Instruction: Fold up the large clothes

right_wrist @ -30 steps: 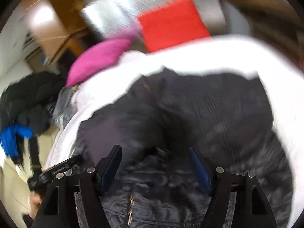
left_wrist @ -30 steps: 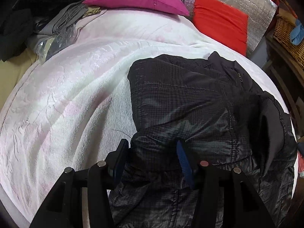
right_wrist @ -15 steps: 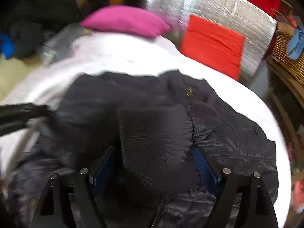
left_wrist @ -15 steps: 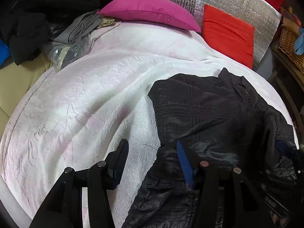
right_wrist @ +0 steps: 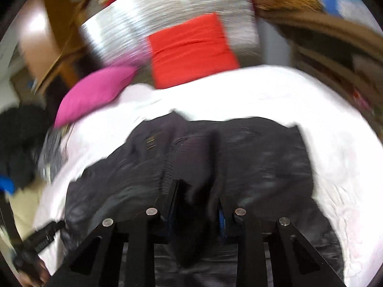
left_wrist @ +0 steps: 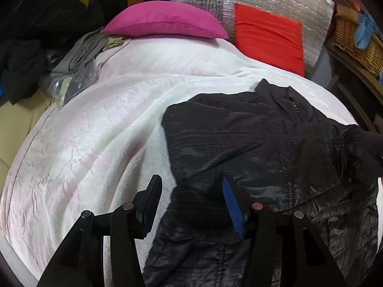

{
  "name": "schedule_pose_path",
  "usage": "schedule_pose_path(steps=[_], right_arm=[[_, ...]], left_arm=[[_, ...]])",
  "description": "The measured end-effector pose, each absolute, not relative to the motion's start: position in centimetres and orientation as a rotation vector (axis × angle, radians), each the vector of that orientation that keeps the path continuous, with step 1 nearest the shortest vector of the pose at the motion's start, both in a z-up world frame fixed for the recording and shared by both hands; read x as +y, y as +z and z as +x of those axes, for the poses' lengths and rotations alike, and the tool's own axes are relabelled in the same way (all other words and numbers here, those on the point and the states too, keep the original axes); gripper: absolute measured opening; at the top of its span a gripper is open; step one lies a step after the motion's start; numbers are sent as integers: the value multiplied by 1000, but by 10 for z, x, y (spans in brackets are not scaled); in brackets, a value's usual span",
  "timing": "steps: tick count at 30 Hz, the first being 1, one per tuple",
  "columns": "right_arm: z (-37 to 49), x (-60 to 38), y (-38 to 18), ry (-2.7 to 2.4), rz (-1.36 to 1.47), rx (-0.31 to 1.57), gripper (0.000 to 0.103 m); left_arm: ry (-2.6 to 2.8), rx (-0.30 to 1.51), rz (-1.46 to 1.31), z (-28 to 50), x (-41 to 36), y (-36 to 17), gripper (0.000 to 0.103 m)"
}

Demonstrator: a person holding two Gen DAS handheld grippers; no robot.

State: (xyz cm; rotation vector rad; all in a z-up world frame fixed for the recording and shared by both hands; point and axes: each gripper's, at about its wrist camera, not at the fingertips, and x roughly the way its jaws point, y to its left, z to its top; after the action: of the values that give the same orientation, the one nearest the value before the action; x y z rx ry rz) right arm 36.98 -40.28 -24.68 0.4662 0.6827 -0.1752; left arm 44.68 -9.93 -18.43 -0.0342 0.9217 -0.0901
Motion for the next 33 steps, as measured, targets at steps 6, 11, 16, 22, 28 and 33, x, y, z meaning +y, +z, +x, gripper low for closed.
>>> schedule_pose_path(steps=[6, 11, 16, 22, 28, 33], right_arm=[[349, -472, -288, -54, 826, 689, 34], [357, -480, -299, 54, 932, 667, 79], [366, -484, -309, 18, 946, 642, 48], [364, -496, -311, -50, 947, 623, 16], [326, -487, -267, -61, 869, 524, 14], [331, -490, -300, -149, 860, 780, 15]], left_arm=[[-97, 926, 0, 450, -117, -189, 54], [-89, 925, 15, 452, -123, -192, 55], [-96, 906, 58, 449, -128, -191, 55], [-100, 904, 85, 448, -133, -194, 55], [-99, 891, 67, 445, -129, -189, 55], [-87, 940, 66, 449, -125, -197, 55]])
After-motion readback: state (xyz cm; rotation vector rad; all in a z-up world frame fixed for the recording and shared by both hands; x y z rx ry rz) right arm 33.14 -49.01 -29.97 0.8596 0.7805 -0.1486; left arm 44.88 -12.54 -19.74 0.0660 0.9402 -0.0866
